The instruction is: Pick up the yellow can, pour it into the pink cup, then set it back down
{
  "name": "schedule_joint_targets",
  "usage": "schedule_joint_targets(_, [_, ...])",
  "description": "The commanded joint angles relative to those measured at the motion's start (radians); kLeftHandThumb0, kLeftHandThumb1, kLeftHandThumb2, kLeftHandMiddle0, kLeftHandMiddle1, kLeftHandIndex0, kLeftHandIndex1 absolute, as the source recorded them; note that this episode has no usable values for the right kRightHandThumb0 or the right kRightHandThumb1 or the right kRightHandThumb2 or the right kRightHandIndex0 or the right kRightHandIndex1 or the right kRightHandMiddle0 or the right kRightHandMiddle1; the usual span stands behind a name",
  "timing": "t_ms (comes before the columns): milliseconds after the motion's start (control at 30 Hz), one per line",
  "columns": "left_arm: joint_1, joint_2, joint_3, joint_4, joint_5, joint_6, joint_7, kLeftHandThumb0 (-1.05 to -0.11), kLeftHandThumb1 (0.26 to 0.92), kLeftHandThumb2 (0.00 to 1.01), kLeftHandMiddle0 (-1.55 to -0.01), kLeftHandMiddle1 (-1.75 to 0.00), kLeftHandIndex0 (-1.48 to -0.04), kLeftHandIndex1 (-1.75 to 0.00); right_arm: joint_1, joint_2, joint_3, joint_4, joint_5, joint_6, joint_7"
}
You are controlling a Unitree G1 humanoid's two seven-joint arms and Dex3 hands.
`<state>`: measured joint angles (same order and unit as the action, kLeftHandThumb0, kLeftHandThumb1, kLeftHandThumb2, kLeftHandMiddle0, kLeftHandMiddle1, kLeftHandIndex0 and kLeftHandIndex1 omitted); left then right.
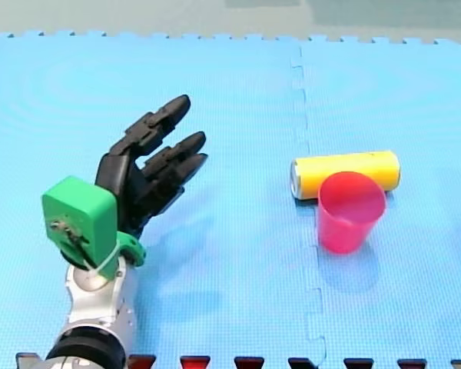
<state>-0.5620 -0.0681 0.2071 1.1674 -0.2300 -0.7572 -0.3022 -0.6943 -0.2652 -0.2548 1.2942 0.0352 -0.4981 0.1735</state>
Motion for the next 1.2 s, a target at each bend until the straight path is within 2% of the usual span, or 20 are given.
schedule_joint_targets(0, [0.004, -0.001, 0.014, 0.010, -0.002, -0.011, -0.014, -0.782, 0.780, 0.01, -0.64, 0.00, -0.53, 0.00, 0.001, -0.007, -0.004, -0.002, 0.006, -0.006, 0.002])
schedule_joint_targets(267, [0.020, -0.003, 0.016, 0.019, 0.026, -0.010, -0.036, -0.883, 0.812, 0.01, -0.53, 0.00, -0.43, 0.00, 0.002, -0.008, -0.010, -0.003, 0.012, -0.002, 0.004])
schedule_joint_targets(467, [0.021, 0.000, 0.015, 0.020, 0.043, -0.003, -0.039, -0.927, 0.827, 0.01, -0.51, 0.00, -0.38, 0.00, 0.002, -0.007, -0.015, -0.002, 0.020, 0.001, 0.007])
schedule_joint_targets(767, [0.018, -0.002, 0.018, 0.017, 0.053, 0.004, -0.038, -0.952, 0.834, 0.00, -0.49, 0.00, -0.37, 0.00, -0.001, -0.009, -0.024, -0.001, 0.032, 0.008, 0.013])
schedule_joint_targets(1167, [0.028, -0.002, 0.022, 0.009, 0.052, -0.003, -0.040, -0.965, 0.840, 0.00, -0.49, 0.00, -0.37, 0.00, -0.002, -0.008, -0.024, -0.006, 0.033, 0.006, 0.009])
